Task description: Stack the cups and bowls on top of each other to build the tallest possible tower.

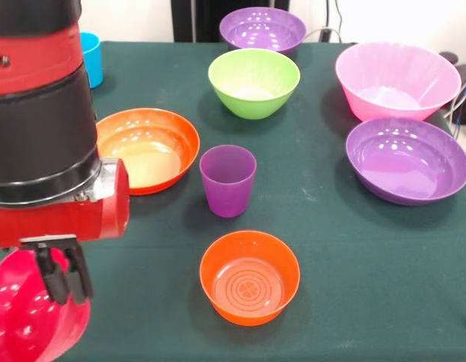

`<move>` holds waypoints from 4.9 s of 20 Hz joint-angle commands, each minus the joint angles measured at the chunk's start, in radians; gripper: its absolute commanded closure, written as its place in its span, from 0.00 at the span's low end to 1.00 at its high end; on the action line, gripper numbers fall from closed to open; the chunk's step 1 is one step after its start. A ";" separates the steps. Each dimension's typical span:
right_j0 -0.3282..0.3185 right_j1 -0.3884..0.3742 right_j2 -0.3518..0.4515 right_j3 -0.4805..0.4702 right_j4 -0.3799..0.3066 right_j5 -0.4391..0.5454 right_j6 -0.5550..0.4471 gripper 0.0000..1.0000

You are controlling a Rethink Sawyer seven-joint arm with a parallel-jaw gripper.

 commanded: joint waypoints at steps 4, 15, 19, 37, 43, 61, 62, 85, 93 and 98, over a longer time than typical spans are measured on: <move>-0.021 -0.143 -0.211 0.308 0.022 -0.224 -0.211 1.00; -0.037 -0.277 -0.357 0.599 0.081 -0.371 -0.053 1.00; -0.028 -0.296 -0.400 0.659 0.086 -0.410 -0.002 1.00; 0.033 -0.309 -0.602 0.795 0.033 -0.671 0.162 1.00; 0.107 -0.302 -0.704 0.799 0.024 -0.747 0.265 1.00; 0.290 -0.237 -0.942 0.770 0.056 -0.901 0.540 1.00; 0.292 -0.230 -0.946 0.762 0.061 -0.905 0.537 1.00; 0.316 -0.006 -0.964 0.546 0.112 -1.053 0.543 1.00; 0.373 0.044 -1.018 0.494 0.149 -1.057 0.612 1.00; 0.420 0.054 -1.069 0.479 0.175 -1.047 0.665 1.00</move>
